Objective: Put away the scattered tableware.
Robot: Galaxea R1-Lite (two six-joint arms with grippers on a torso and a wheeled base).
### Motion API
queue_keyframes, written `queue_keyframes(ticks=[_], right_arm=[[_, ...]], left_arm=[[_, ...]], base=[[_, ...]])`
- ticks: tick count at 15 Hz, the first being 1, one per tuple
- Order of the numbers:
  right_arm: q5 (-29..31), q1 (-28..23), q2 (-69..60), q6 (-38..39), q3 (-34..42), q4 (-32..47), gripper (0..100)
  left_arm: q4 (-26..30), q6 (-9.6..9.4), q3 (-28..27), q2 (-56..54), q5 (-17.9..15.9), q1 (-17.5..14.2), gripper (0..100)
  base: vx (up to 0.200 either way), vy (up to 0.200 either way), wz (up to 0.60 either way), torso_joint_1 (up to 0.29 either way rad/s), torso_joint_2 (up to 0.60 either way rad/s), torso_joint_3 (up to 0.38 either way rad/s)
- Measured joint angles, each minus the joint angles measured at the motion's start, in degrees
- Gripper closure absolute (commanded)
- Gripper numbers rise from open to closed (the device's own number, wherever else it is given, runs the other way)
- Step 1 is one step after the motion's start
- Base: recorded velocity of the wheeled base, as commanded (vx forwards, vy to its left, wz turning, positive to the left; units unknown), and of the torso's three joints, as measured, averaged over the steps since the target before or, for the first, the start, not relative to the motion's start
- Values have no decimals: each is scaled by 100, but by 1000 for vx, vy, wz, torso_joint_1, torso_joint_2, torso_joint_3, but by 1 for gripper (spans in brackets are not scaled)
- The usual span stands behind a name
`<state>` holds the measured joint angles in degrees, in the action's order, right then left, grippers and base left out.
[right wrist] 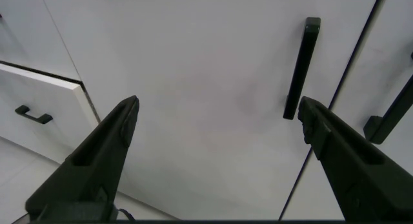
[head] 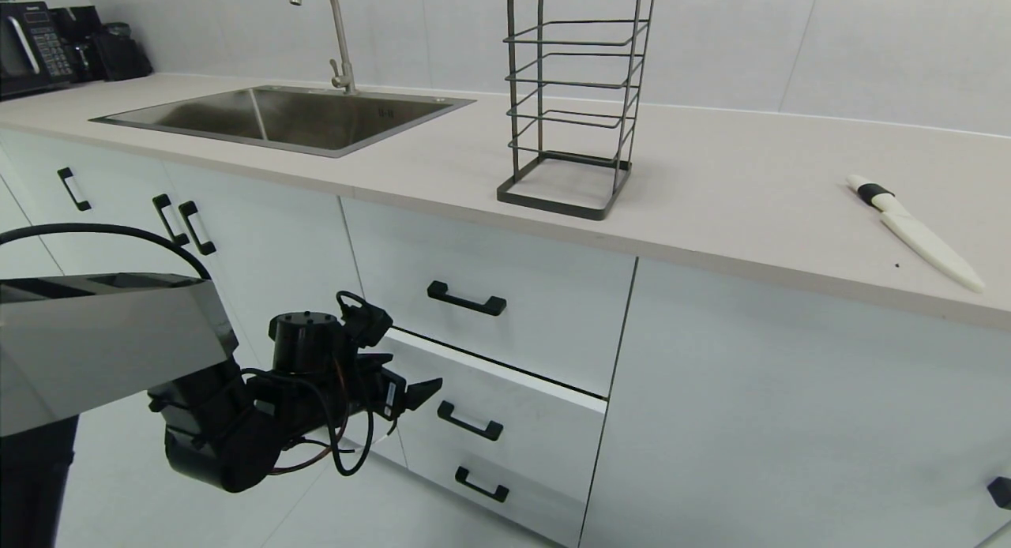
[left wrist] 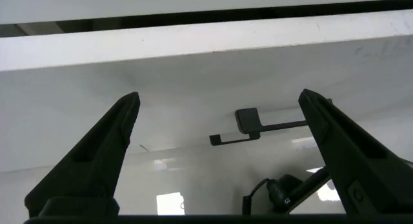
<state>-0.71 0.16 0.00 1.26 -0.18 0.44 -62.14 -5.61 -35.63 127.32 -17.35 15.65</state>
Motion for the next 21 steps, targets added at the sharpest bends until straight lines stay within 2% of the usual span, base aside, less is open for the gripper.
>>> queue_keyframes(ticks=[9,11,12,15,21], right_arm=[[2,0,0,-2,0,0,0],[2,0,0,-2,0,0,0],[5,0,0,0,0,0,0],[0,0,0,-2,0,0,0],[2,0,0,-2,0,0,0]], left_arm=[[52,13,-579,251,13,-6,0],[-13,13,-568,273,13,-6,0],[-150,6,-395,232,16,7,0],[-260,61,566,-406,33,140,0],[-43,279,2693,-3427,180,546,0]], base=[[0,0,0,0,0,0],[0,0,0,0,0,0],[0,0,0,0,0,0],[0,0,0,0,0,0],[0,0,0,0,0,0]])
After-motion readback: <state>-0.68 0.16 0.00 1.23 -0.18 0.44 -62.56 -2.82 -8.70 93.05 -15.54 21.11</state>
